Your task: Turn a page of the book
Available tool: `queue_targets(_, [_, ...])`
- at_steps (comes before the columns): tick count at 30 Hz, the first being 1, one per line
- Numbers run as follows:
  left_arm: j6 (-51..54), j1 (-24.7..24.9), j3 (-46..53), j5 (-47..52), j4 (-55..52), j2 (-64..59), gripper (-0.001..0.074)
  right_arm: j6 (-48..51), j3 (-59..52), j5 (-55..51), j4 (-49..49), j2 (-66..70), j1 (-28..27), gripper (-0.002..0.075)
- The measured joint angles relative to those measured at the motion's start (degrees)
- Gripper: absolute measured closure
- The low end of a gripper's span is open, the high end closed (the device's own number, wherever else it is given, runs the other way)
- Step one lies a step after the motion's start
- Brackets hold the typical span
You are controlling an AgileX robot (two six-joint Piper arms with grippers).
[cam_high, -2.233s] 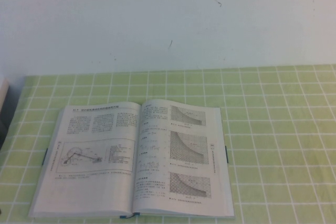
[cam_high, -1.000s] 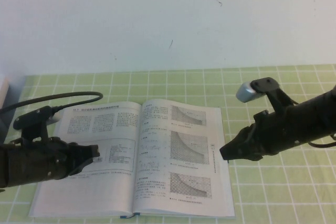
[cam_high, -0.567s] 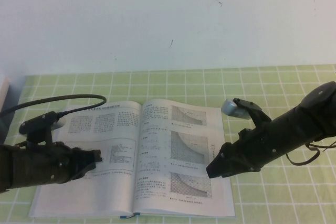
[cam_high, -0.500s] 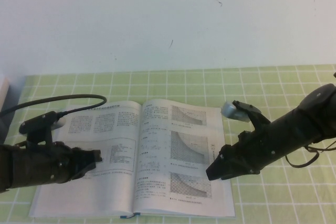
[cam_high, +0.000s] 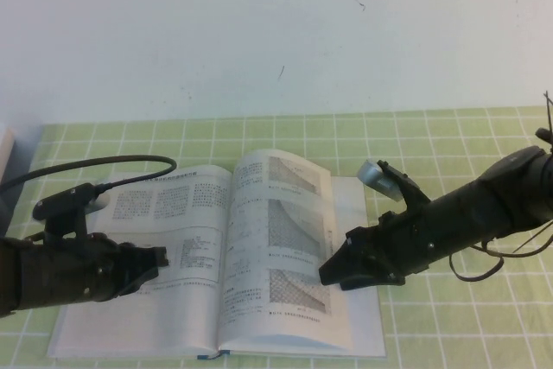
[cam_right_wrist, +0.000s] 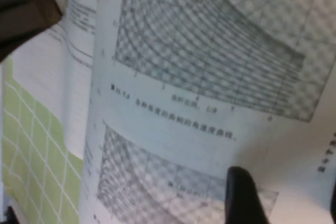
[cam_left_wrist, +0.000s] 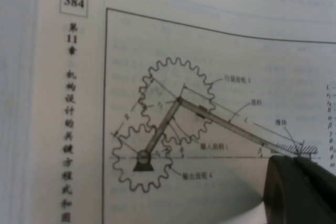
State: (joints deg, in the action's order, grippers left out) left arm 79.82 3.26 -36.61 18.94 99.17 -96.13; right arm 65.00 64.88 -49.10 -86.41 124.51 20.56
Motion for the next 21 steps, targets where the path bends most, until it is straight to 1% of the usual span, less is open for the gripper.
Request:
queue_targets(6, [0.0,0.0,0.0,0.0,0.0,0.0,0.0738,0.5,0.0,-0.2,-0.5,0.1,0.1,0.0365])
queue_targets(9, [0.0,0.0,0.0,0.1,0.0,0.0,0.0738,5.5,0.0,-2.1,-6.5,1.4,0.5,0.0365])
queue_targets(13, [0.0,0.0,0.0,0.2,0.0,0.0,0.0738,8.7,1.1,-4.9,-10.0,1.8,0.6,0.0363])
queue_targets(18, [0.0,0.0,0.0,0.3,0.0,0.0,0.0738,9.2,4.3,-7.3,-10.7,1.8,0.6,0.0361])
queue_targets(21, [0.0,0.0,0.0,0.5,0.0,0.0,0.0738,6.8,6.0,-7.2,-9.2,1.8,0.6,0.036])
